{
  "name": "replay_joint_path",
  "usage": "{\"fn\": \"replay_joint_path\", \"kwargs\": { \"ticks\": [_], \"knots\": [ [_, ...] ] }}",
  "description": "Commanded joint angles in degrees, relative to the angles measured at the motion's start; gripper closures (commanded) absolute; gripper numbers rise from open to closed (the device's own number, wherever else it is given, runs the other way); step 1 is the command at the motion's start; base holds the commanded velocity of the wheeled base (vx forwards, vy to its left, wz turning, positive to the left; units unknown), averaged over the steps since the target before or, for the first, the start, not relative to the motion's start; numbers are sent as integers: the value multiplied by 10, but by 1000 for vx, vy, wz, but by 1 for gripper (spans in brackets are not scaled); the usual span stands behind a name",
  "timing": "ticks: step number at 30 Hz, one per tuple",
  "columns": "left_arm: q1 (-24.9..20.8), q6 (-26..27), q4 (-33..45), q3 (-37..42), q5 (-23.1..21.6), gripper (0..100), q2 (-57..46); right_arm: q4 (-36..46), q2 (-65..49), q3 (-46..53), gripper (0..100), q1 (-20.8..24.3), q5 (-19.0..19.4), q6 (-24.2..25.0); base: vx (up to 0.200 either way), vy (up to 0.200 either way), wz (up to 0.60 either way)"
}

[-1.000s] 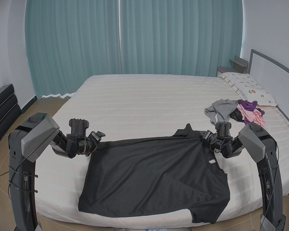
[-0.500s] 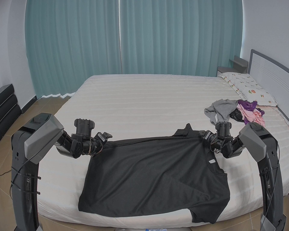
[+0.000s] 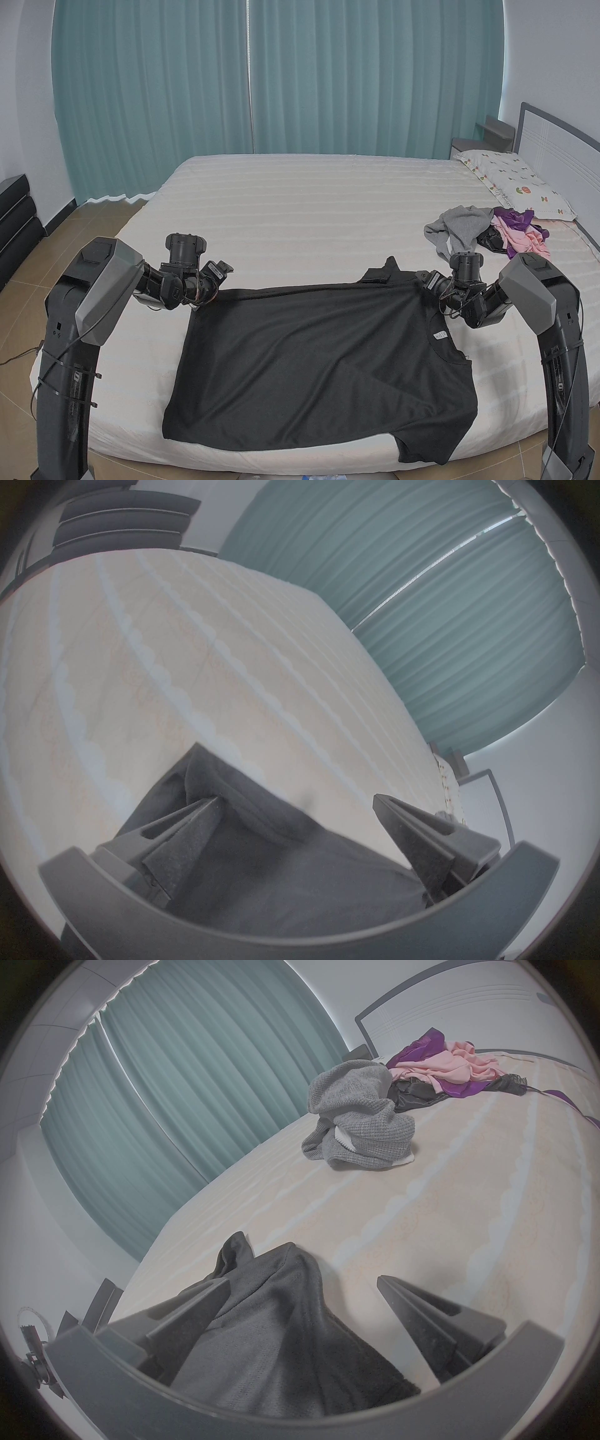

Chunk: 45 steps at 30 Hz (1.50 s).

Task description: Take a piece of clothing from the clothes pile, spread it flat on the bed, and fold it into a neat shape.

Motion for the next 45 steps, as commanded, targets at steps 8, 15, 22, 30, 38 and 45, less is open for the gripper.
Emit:
{"fn": "replay_joint_path", "kwargs": {
  "ticks": [8,15,22,30,38,45],
  "knots": [
    [52,-99,-152,-62,30,0,49,-16,-1,2,0,0,0,1,0,0,0],
    [69,-96,-154,-39,21,0,39,-16,0,4,0,-1,2,1,0,0,0],
    [64,-30,-158,27,-25,0,28,-16,2,11,0,-2,4,2,0,0,0],
    [51,8,-158,29,-25,0,39,-16,5,15,0,-2,6,2,0,0,0],
    [45,20,-155,24,-37,0,48,-17,8,15,0,0,6,2,0,0,0],
    [40,34,-158,23,-33,100,57,-16,10,18,0,0,19,2,0,0,0]
  ]
}}
